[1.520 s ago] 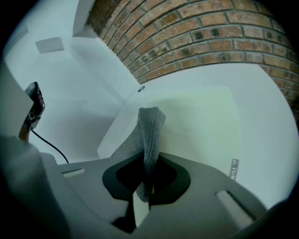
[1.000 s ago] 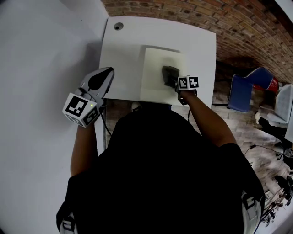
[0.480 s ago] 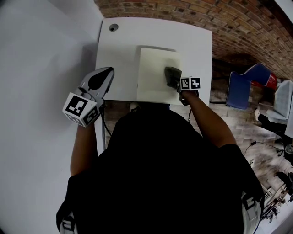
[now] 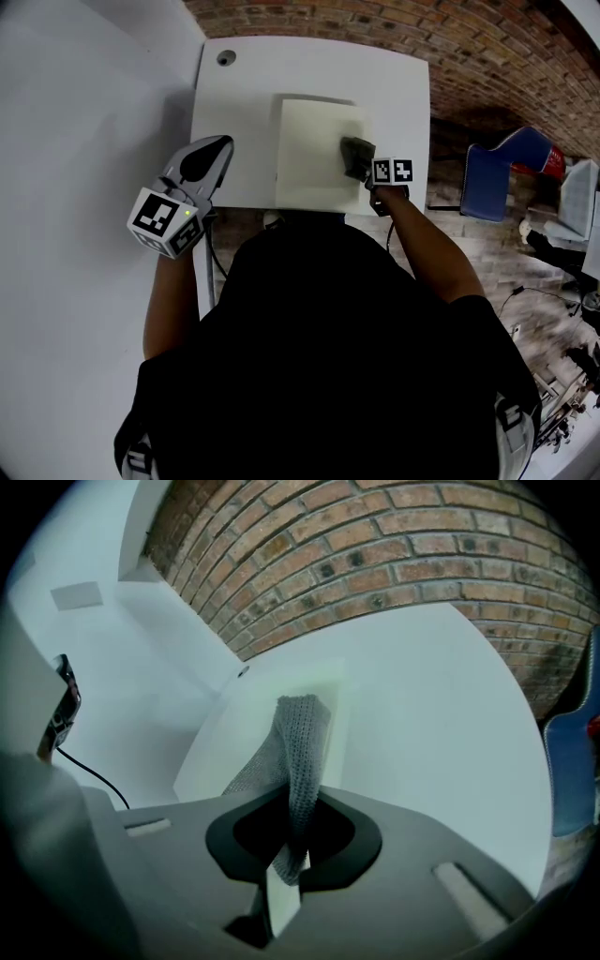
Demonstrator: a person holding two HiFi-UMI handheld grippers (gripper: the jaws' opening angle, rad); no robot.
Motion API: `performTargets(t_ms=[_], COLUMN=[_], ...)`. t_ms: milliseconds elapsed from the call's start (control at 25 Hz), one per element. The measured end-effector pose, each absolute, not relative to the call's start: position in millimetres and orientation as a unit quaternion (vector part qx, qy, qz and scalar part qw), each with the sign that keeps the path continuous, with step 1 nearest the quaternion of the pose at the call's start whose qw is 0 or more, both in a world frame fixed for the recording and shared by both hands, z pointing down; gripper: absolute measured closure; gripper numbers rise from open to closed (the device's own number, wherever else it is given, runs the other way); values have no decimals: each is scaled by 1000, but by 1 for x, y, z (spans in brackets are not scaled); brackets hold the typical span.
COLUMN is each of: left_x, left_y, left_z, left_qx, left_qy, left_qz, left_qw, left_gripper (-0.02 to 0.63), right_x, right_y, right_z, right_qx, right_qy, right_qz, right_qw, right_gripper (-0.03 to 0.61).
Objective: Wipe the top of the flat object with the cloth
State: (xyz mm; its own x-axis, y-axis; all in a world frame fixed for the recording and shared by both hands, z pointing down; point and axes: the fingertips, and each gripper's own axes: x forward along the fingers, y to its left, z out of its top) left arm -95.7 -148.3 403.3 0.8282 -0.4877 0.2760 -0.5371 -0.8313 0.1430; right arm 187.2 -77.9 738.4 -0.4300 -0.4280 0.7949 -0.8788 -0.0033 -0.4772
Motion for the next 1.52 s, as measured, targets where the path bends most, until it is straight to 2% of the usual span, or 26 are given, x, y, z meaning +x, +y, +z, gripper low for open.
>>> performTargets(t_ms=[560,1000,1520], left_x=[-102,-127,-164], left_y=[-151,-149,-143], left_z=[404,403,413], left_qx=[949,947,945], left_qy=[-272,-278,-281], left_qz=[113,117,126], left_qw=[109,107,110], left_gripper=[612,612,612], right_x=[181,89,-1], right_y=[-76,-78,-69], right_z=[724,683,682], right_qx=[475,398,344], right_qy=[-686,-751,-772], right_qz=[502,481,493], right_qw=[228,216,206], right_gripper=[568,568,568])
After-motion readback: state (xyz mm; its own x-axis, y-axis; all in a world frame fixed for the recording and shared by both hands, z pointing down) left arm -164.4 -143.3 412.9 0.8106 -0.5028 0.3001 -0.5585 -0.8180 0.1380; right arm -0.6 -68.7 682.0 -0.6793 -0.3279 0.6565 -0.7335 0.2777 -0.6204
